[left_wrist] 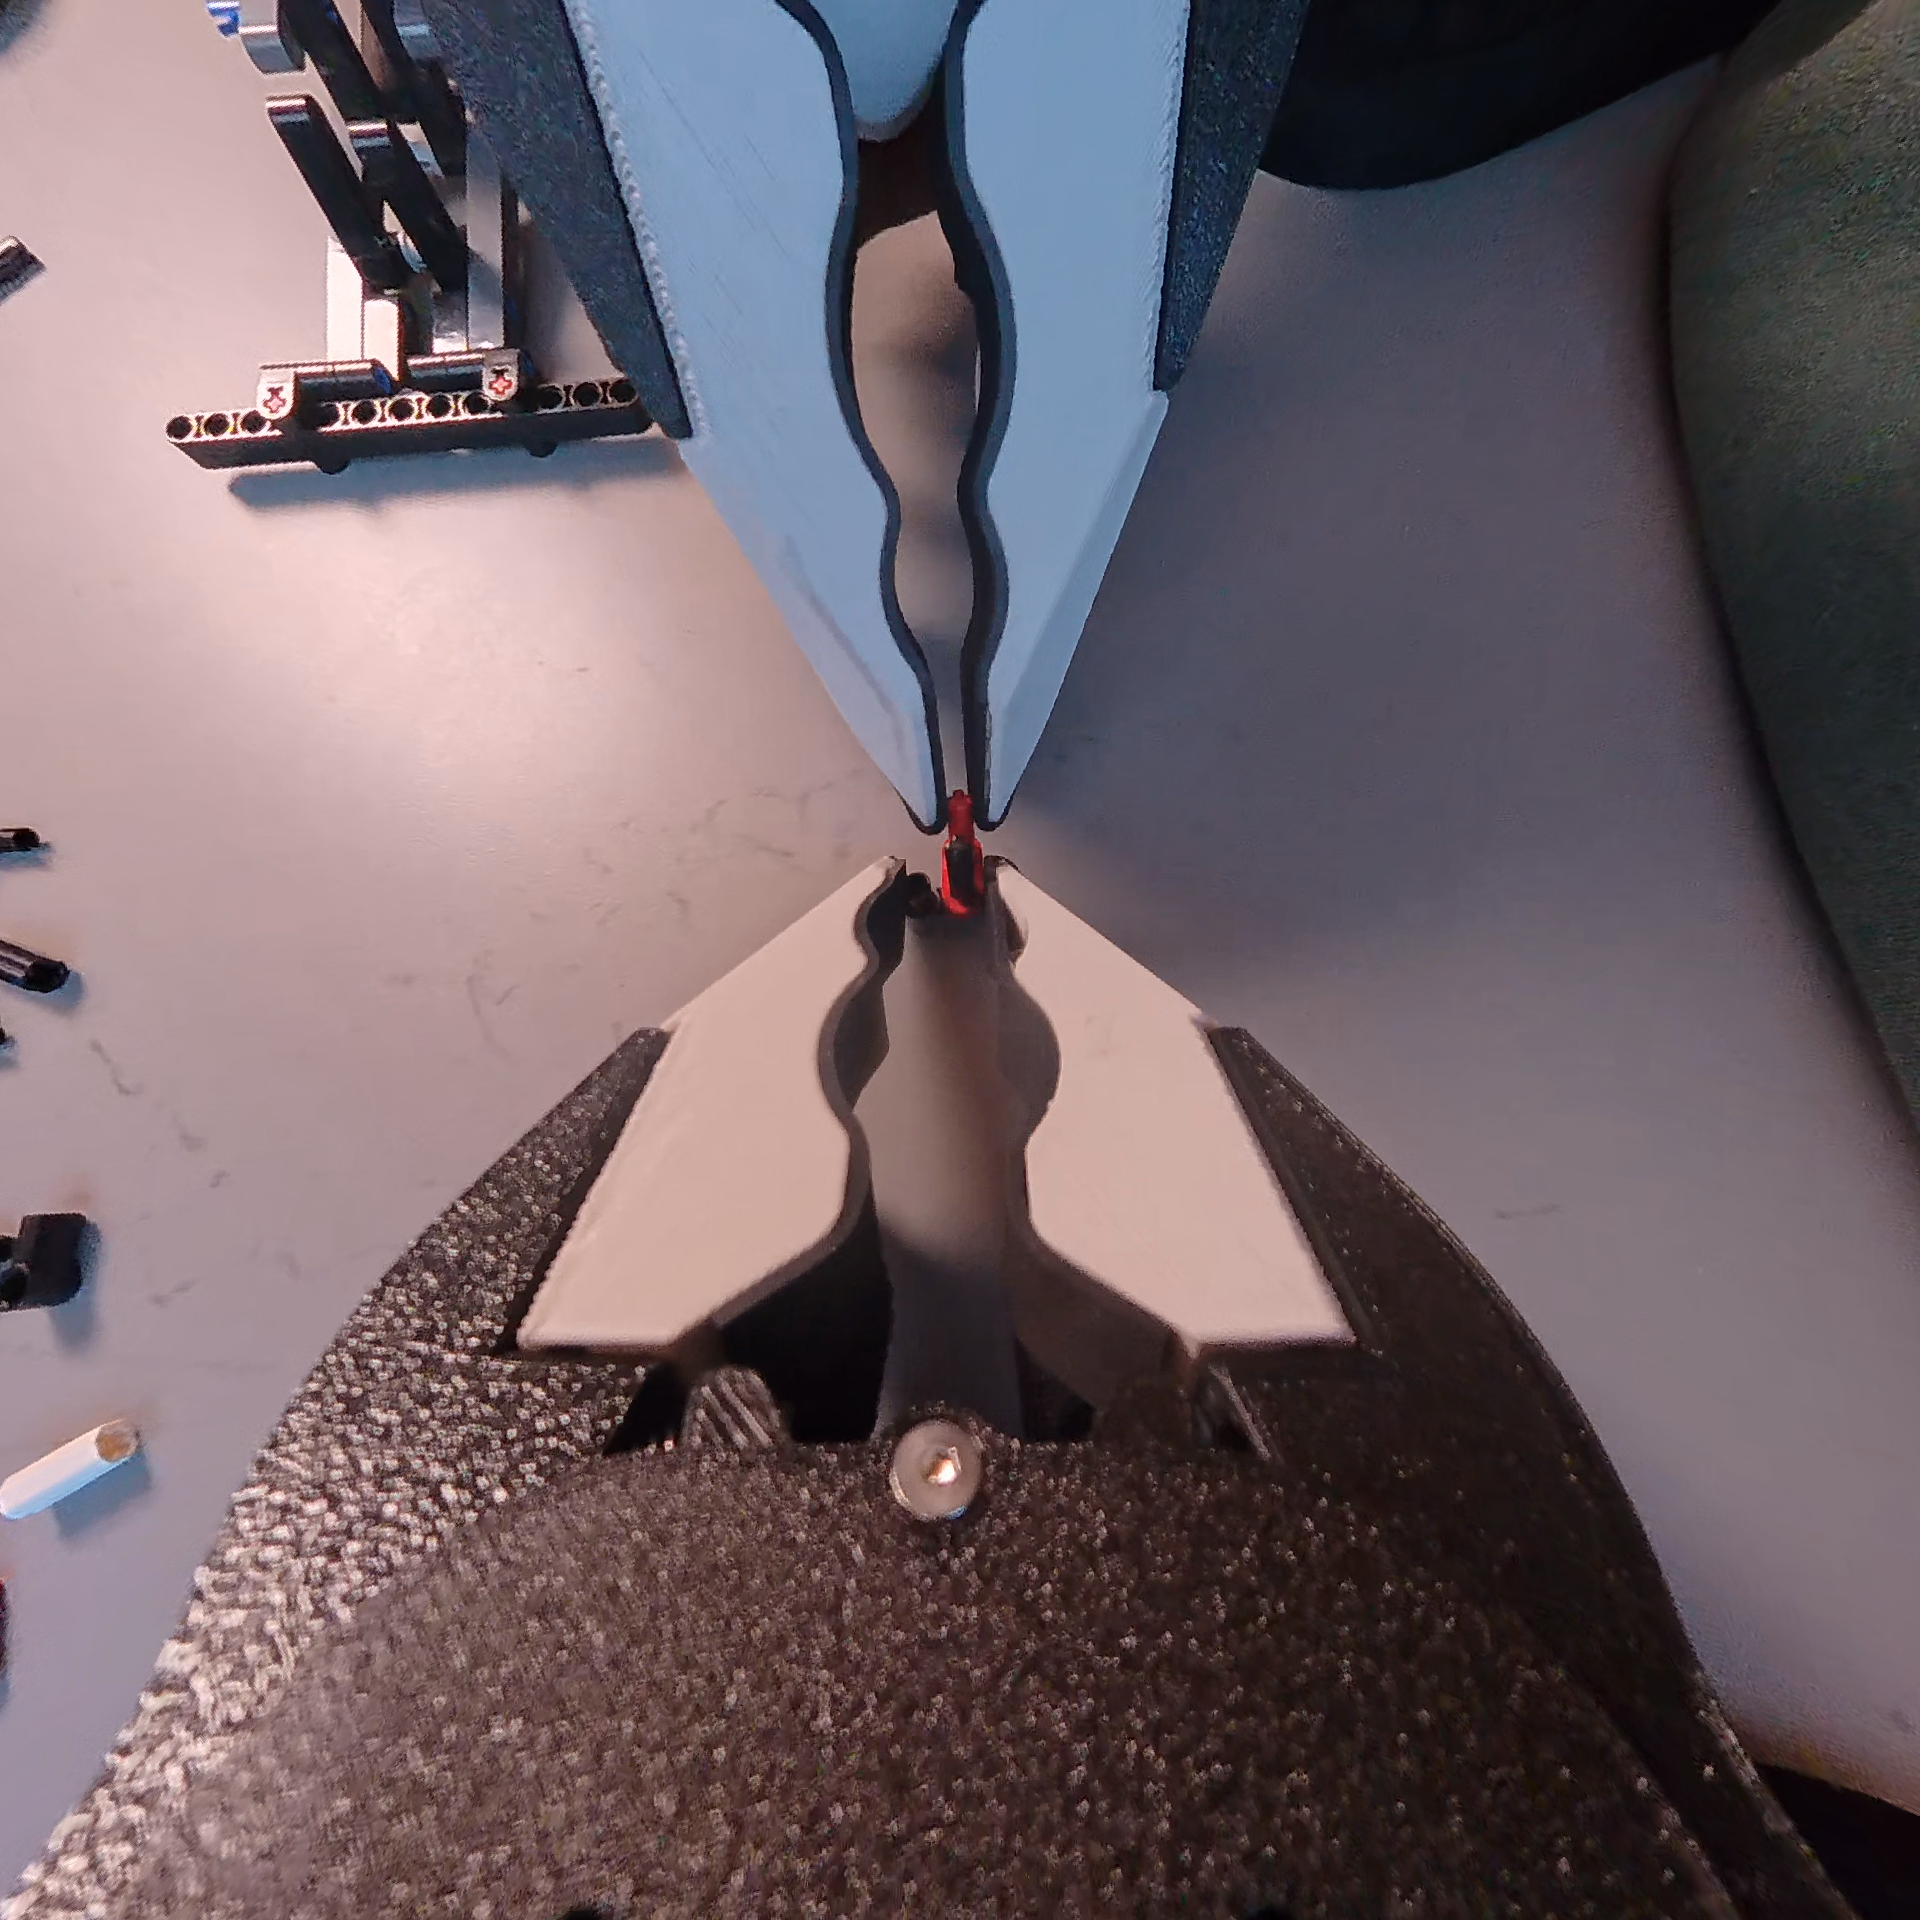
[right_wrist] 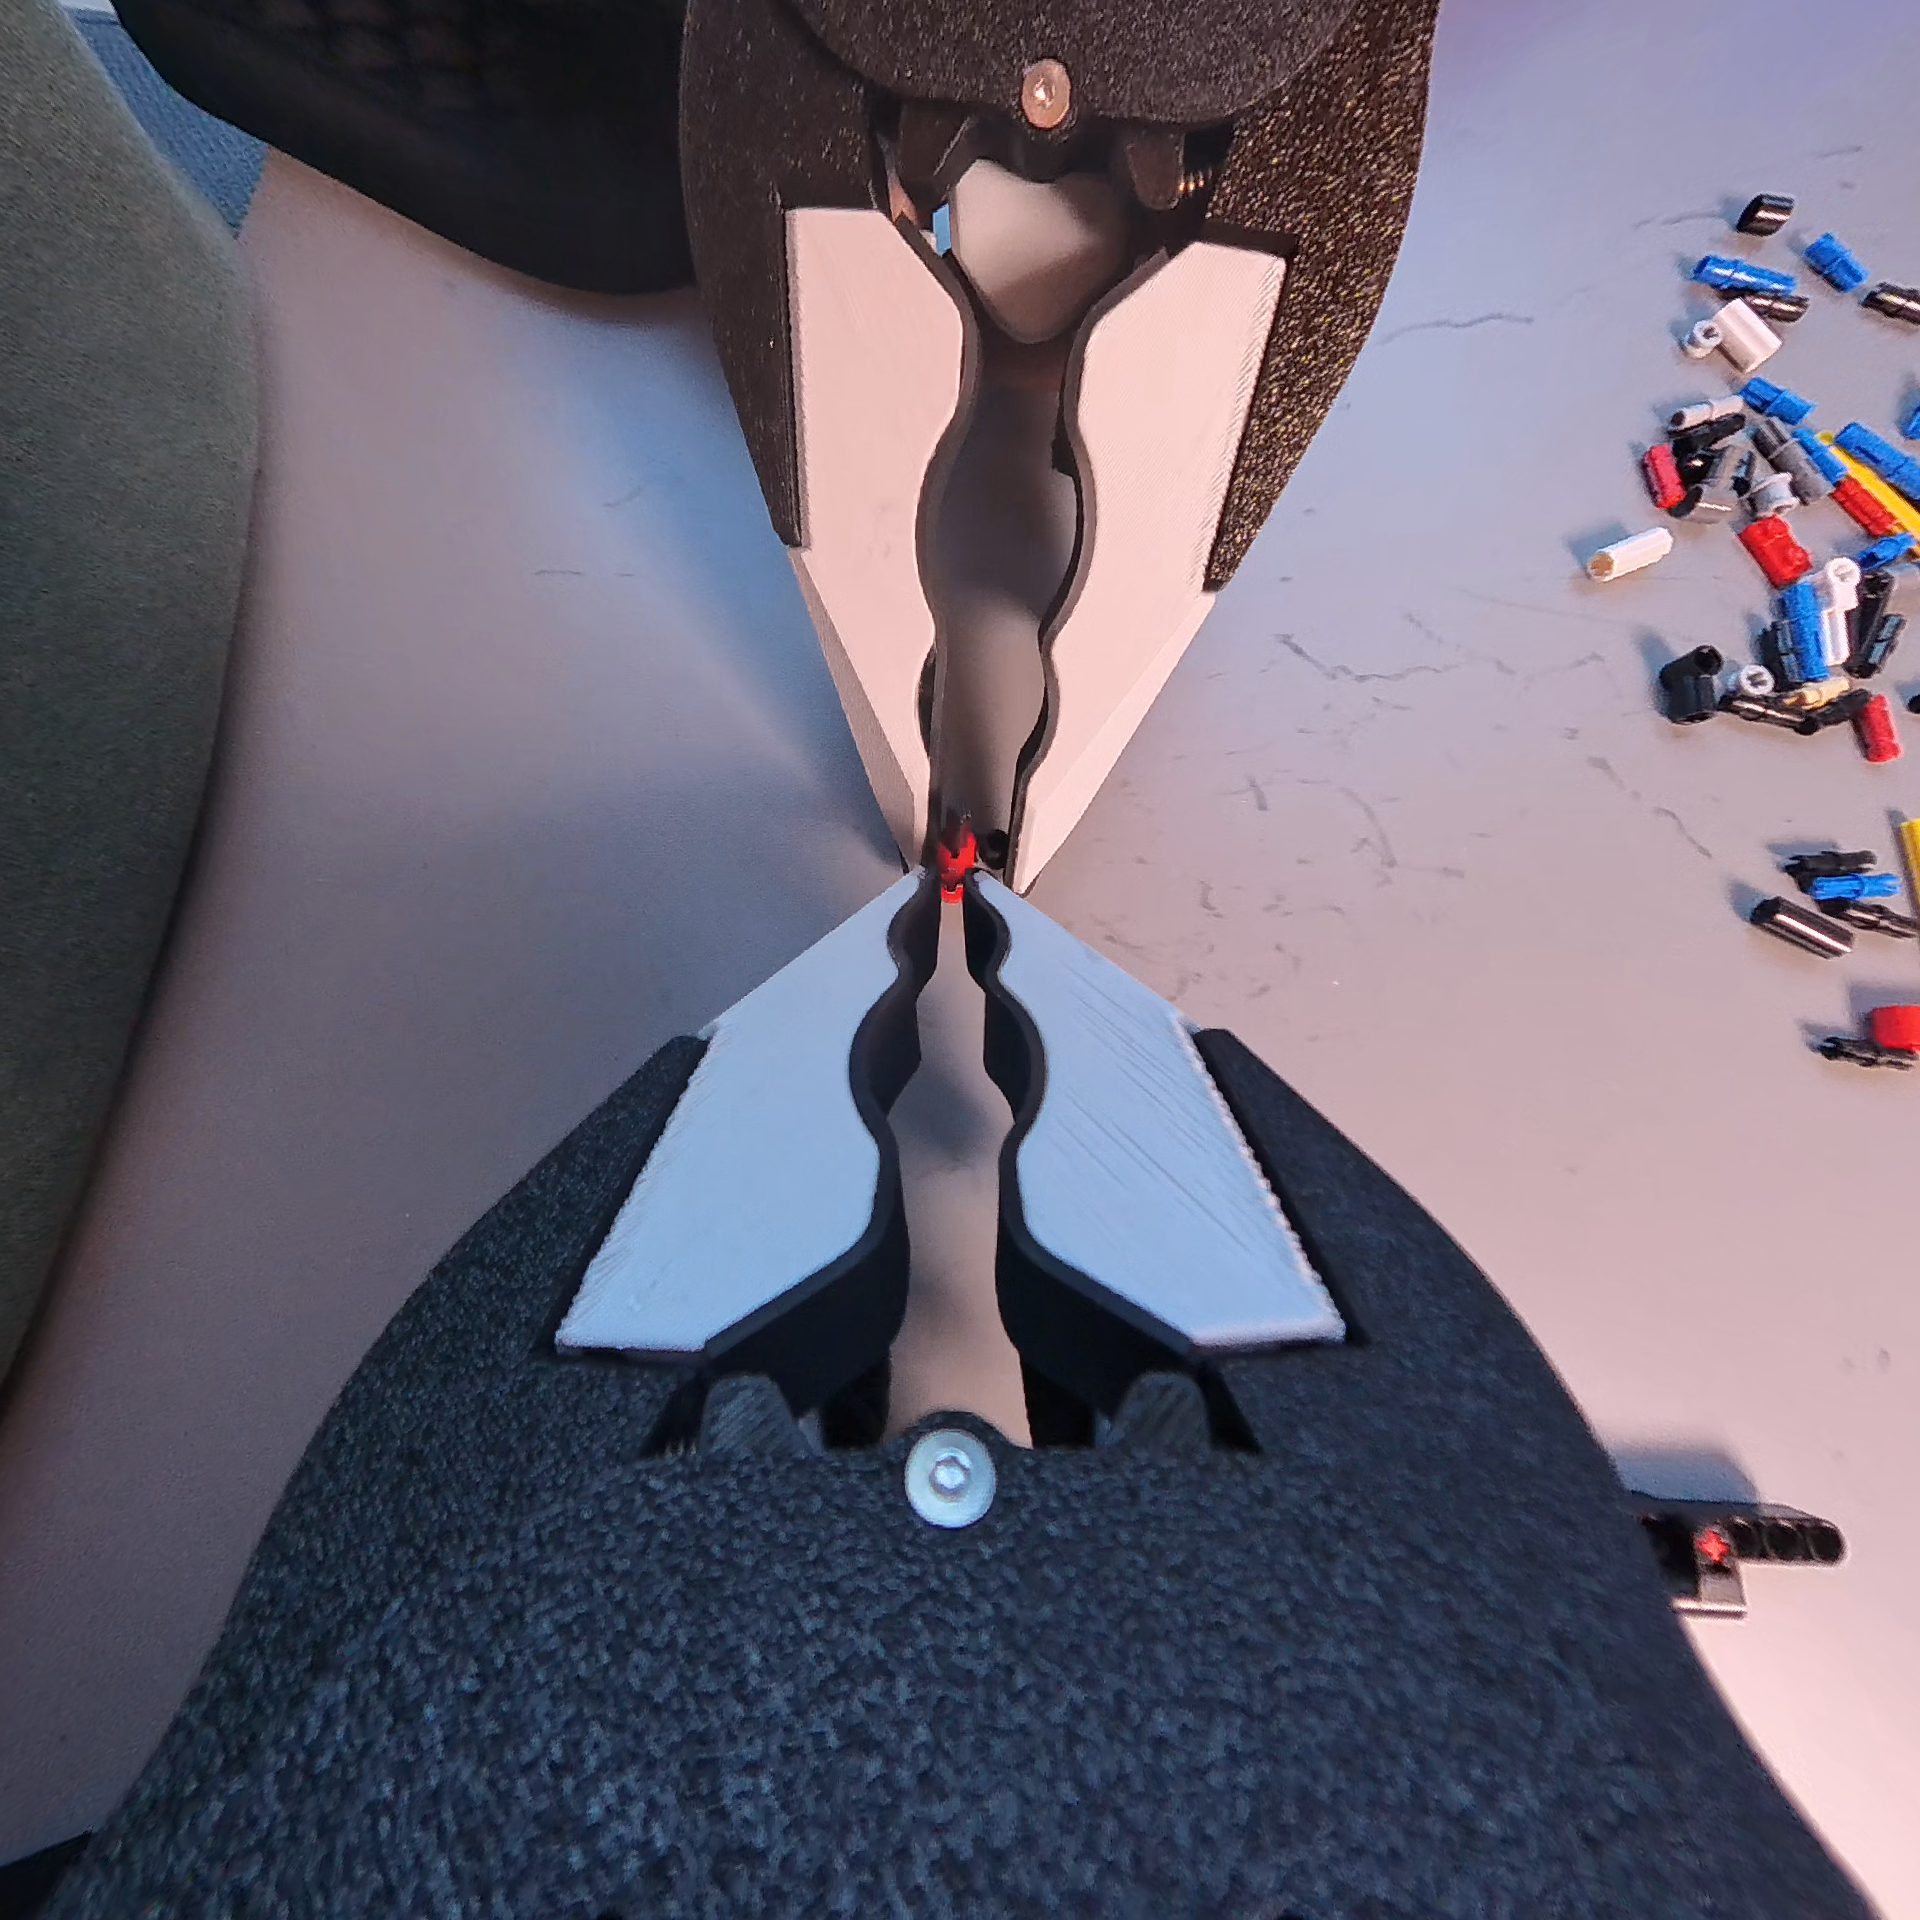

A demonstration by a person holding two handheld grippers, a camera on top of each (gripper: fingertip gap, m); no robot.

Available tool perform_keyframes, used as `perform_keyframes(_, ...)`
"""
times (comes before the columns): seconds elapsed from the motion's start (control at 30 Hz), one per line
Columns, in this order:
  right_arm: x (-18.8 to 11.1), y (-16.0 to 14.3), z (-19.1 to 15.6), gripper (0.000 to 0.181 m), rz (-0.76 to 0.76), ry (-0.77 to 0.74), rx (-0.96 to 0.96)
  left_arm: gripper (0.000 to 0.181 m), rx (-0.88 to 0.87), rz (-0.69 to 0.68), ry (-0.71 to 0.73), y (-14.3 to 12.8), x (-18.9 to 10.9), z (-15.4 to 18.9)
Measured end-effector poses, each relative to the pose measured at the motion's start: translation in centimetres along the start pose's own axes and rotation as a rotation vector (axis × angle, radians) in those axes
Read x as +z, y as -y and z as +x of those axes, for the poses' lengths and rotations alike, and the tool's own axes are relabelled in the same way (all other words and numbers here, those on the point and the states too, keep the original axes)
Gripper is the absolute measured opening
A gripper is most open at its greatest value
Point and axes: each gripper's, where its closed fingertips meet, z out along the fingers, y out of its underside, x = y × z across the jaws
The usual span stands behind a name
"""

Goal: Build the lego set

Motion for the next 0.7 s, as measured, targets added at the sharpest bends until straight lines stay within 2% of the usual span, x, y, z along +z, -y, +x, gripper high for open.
perform_keyframes(0.3,0.16,0.03,-0.07,0.004,-0.071,0.015,-0.058,0.014,0.019,0.002,0.005,-0.06,0.01,0.01)
perform_keyframes(0.5,0.23,0.19,-0.05,0.003,0.049,0.06,-0.006,0.014,0.032,0.003,0.007,-0.14,-0.05,0.04)
perform_keyframes(0.7,0.26,0.22,-0.03,0.003,0.114,-0.006,0.057,0.014,0.029,0.004,0.0,-0.19,-0.09,0.06)
